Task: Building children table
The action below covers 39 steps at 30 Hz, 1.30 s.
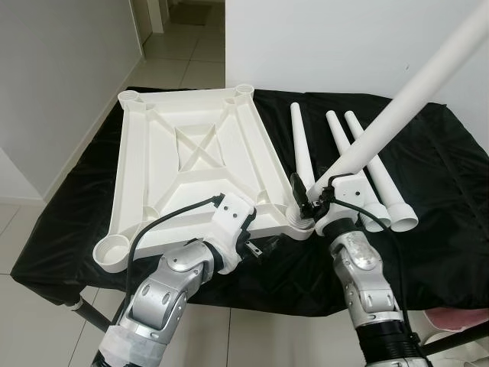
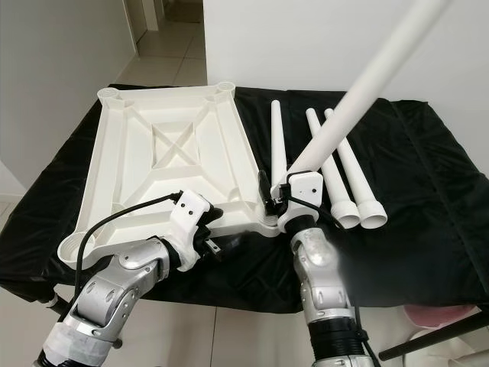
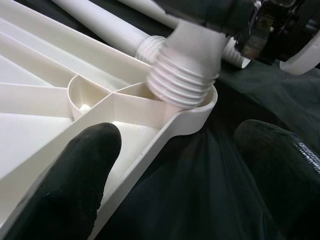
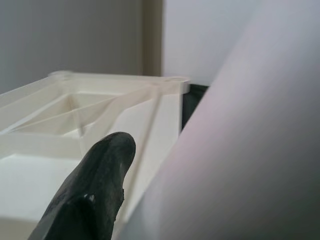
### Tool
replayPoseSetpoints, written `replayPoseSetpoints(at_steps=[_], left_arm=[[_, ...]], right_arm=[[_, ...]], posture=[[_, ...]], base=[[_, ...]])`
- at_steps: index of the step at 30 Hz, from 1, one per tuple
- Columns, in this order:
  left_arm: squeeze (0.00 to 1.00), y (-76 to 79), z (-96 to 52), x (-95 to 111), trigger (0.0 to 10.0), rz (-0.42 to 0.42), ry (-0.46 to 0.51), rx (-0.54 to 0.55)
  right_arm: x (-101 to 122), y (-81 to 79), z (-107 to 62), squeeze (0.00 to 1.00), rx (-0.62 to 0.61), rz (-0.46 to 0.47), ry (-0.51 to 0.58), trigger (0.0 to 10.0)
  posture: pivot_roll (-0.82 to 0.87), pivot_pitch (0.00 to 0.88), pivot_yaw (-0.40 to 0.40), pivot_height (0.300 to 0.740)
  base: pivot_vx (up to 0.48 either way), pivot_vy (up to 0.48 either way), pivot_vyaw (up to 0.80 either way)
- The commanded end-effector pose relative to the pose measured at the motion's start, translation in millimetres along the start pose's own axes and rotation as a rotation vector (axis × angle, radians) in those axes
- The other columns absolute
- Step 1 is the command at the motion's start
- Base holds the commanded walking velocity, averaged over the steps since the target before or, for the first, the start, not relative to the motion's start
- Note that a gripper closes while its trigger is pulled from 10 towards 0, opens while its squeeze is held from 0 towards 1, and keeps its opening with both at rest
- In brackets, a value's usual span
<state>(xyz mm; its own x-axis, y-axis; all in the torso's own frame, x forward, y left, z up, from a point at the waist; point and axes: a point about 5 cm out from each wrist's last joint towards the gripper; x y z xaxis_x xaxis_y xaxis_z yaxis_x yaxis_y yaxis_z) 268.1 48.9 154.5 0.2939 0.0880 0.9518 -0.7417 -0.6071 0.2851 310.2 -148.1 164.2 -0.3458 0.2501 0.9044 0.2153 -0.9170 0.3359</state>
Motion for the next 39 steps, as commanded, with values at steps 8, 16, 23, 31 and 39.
replayPoseSetpoints(at_steps=[8, 16, 23, 31, 39], left_arm=[[0.00, -1.1, -1.7, 0, 10.0, 0.000, 0.007, 0.039], [0.00, -0.5, -2.8, 0, 10.0, -0.002, 0.009, 0.045], [0.00, 0.2, -2.8, 0, 10.0, -0.003, 0.007, 0.043], [0.00, 0.0, -3.6, 0, 10.0, -0.002, 0.005, 0.044], [0.00, -0.2, -3.1, 0, 10.0, -0.001, 0.004, 0.042]], right_arm=[[-6, 9.8, 9.6, 0.00, 0.165, -0.010, -0.001, 0.0], [-5, 15.3, 12.1, 0.00, 0.238, -0.043, 0.007, 2.4], [-12, 8.8, 7.2, 0.00, 0.314, -0.045, -0.008, 10.0], [-28, 3.5, 3.5, 0.00, 0.293, 0.048, -0.111, 10.0], [-32, -0.4, 2.9, 0.00, 0.259, 0.137, -0.160, 10.0]], posture=[[-0.04, 0.062, -0.003, 0.740], [-0.04, 0.064, -0.005, 0.740], [-0.04, 0.066, -0.003, 0.740], [-0.04, 0.065, 0.001, 0.740], [-0.04, 0.066, 0.002, 0.740]], base=[[0.000, 0.000, 0.00], [0.000, 0.000, 0.00], [0.000, 0.000, 0.00], [0.000, 0.000, 0.00], [0.000, 0.000, 0.00]])
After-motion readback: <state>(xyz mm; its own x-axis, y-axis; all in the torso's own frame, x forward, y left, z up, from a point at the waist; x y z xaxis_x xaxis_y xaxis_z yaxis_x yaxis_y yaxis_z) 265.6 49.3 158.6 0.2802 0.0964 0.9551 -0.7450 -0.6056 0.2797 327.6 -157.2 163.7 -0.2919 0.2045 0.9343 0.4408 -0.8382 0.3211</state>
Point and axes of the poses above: a point about 5 cm out from each wrist's last joint towards the gripper, its own z axis pointing out of the wrist towards the gripper, its own x axis along the axis of the wrist's last joint, y = z × x, and after that the axes turned 15 degrees about -z, right-handed
